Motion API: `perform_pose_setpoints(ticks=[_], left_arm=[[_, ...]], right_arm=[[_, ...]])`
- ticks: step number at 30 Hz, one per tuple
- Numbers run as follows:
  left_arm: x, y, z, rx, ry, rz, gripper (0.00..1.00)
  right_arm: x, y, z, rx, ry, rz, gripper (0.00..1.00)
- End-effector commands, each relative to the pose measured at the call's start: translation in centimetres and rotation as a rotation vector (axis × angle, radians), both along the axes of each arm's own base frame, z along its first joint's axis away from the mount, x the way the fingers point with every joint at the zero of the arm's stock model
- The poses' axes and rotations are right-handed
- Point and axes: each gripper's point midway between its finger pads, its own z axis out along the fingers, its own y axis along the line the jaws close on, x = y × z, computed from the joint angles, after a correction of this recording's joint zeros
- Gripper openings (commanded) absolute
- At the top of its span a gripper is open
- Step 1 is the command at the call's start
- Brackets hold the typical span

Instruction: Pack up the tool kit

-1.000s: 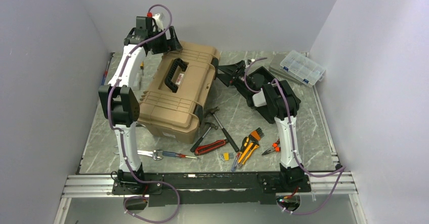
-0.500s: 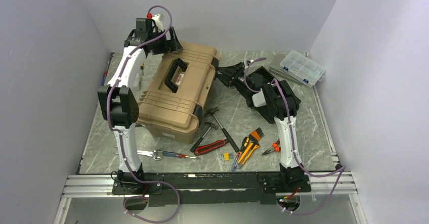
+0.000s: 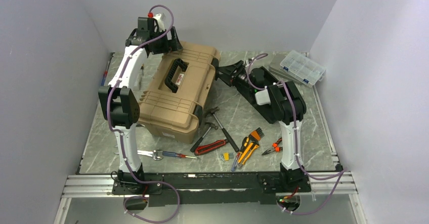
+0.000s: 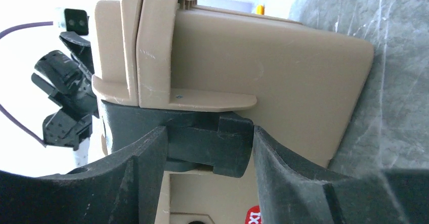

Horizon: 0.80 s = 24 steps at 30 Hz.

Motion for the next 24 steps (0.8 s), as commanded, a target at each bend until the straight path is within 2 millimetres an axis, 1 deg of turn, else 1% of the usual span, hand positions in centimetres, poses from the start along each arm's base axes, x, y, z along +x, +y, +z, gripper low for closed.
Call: perform_pose_setpoints(ticks=[1, 7, 10, 12, 14, 15, 18, 19, 22, 24], left_arm=[[-3.1, 1.3, -9.1, 0.195, 0.257, 0.017, 0.99], [-3.2, 1.4, -8.8, 0.217, 0.252, 0.019, 0.99], [-3.1, 1.4, -8.8, 0.225, 0.25, 0.022, 0.99], [-3.2, 1.4, -8.7, 0.228, 0.249, 0.02, 0.99], [-3.2, 1.5, -8.6, 0.232, 0.249, 0.023, 0.99], [-3.2, 1.5, -8.6, 0.235, 0.249, 0.024, 0.99], [-3.1, 1.6, -8.2, 0.241, 0.243, 0.027, 0.99], [-3.2, 1.6, -8.1, 0.243, 0.242, 0.026, 0.99], [-3.2, 1.7, -7.5, 0.247, 0.235, 0.028, 0.99], [-3.2, 1.7, -7.0, 0.247, 0.229, 0.032, 0.99]], right_arm=[[-2.3, 1.9, 7.1, -0.027, -0.187, 0.067, 0.28], [-1.7, 1.7, 6.4, -0.147, -0.147, 0.032, 0.26], [-1.3, 1.2, 6.1, -0.289, -0.122, -0.017, 0.25], [-1.4, 0.8, 5.9, -0.359, -0.109, -0.033, 0.26], [-1.2, 0.2, 5.9, -0.43, -0.09, -0.063, 0.32], [-1.0, -0.4, 6.0, -0.465, -0.085, -0.091, 0.37], [-1.1, -2.1, 5.7, -0.561, -0.053, -0.147, 0.67], [-1.2, -2.8, 5.8, -0.58, -0.044, -0.165, 0.73], [-1.7, -4.3, 5.8, -0.618, -0.025, -0.195, 0.8], [-1.9, -5.2, 6.1, -0.639, -0.027, -0.212, 0.82]])
